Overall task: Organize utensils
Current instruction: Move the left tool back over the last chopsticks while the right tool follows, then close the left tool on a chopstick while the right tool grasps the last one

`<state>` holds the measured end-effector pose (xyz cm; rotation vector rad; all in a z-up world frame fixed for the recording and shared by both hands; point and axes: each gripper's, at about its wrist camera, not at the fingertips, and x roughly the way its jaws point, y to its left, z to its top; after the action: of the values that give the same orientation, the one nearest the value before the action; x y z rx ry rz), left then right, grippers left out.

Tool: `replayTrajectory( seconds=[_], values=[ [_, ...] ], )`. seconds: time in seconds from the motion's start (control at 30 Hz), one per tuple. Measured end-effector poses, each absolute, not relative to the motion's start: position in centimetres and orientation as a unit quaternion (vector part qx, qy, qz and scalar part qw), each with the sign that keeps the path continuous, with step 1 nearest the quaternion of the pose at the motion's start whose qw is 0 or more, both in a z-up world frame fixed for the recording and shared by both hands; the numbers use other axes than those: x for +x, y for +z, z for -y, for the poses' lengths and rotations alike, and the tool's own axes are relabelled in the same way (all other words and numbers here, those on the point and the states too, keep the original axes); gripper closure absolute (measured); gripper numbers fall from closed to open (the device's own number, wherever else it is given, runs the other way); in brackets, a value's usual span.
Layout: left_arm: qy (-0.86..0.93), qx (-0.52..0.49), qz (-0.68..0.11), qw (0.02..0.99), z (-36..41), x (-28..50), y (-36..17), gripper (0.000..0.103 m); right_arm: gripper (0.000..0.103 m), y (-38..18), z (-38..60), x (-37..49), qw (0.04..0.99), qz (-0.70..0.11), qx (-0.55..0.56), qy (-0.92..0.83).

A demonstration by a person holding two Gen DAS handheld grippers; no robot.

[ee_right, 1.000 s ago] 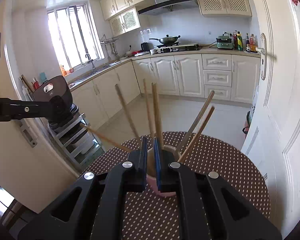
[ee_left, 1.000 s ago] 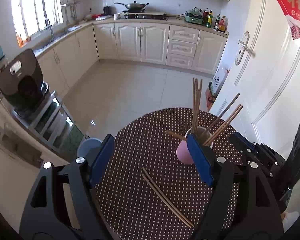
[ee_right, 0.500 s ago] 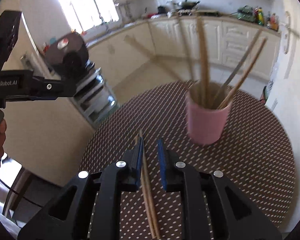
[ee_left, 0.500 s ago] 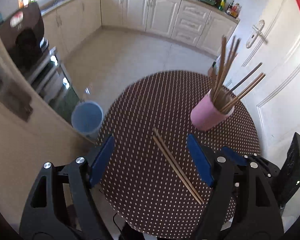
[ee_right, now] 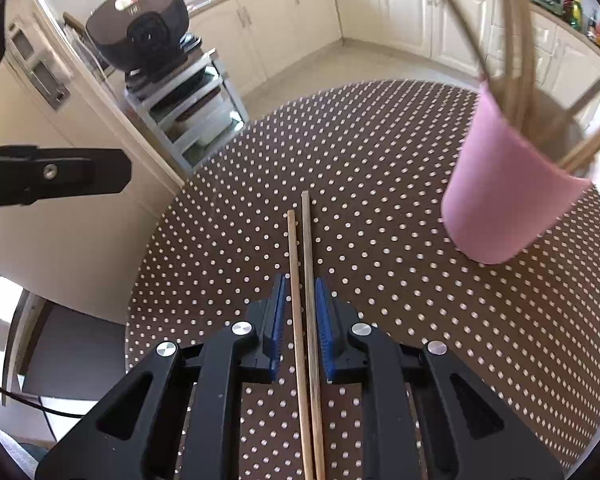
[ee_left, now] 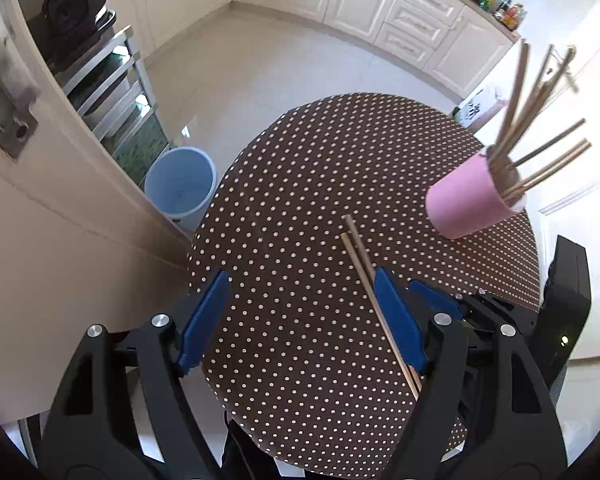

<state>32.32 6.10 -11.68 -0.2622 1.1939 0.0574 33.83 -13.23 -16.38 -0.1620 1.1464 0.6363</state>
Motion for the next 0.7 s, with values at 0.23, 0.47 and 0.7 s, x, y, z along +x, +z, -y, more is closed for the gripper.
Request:
replayTrajectory(
  seconds=[0.23,0.47,0.7],
  values=[
    [0.040,-0.130,-0.580,0.803,-6.2,33.4,-13.8,0.028,0.089,-18.8,12.5,35.3,0.767,-0.557,-0.093,0.304],
    [0.053,-0.136,-0.595,0.790,-6.7,34.3,-15.2,0.028,0.091,-19.8,11.0,36.6,0.759,-0.565,-0.108,0.305],
    [0.055,-0.135,-0.610,0.779,-6.5,34.8,-16.4,0.028,0.097,-20.0,9.4,38.0,0.758,-0.565,-0.119,0.304]
  ],
)
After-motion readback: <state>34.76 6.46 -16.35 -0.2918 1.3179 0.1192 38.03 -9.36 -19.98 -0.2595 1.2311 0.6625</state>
